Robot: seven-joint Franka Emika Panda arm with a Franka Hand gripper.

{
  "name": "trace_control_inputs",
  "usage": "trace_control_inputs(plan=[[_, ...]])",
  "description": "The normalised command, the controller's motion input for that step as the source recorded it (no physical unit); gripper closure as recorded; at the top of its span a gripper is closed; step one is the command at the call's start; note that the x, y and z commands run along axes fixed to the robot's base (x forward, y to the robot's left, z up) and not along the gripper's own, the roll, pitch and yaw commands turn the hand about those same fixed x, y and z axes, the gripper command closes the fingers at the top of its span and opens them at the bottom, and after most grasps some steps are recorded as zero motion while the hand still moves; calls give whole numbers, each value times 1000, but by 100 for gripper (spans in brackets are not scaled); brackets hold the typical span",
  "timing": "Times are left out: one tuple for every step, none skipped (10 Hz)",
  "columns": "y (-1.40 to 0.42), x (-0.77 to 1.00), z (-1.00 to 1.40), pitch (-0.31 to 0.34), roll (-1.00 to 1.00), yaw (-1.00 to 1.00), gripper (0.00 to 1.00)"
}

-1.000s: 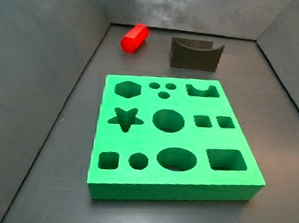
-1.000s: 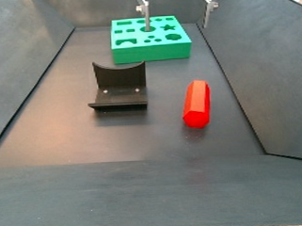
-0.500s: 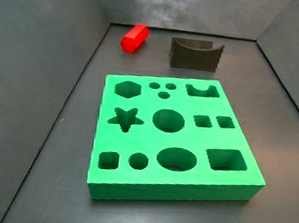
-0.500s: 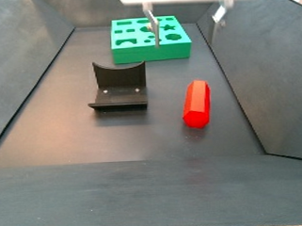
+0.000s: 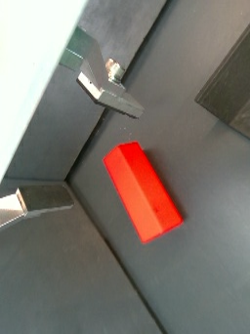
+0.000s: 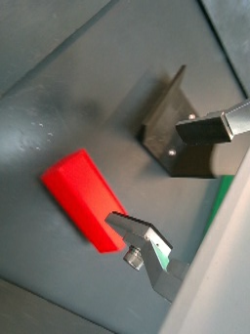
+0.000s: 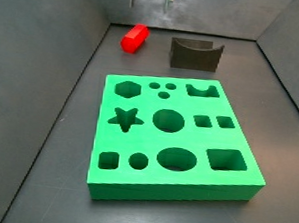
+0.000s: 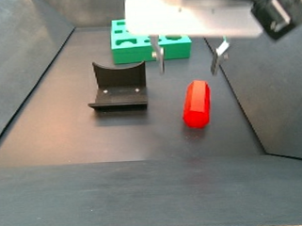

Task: Pick up the hexagon object. Move up. Place the hexagon object on the fixture. Regrasp the hexagon object. Move to above the board. Insert the hexagon object.
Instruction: Pick up the hexagon object.

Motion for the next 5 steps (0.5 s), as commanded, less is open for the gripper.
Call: trace_control_inputs(plan=[[217,-3,-791,-164,0,-291,0],[180,-29,-780,-173,0,-309,0],[109,-14,-671,-227,0,-340,0],[66,-6,-617,-257,-24,-337,0],[0,-86,-729,-220,-34,-423,0]])
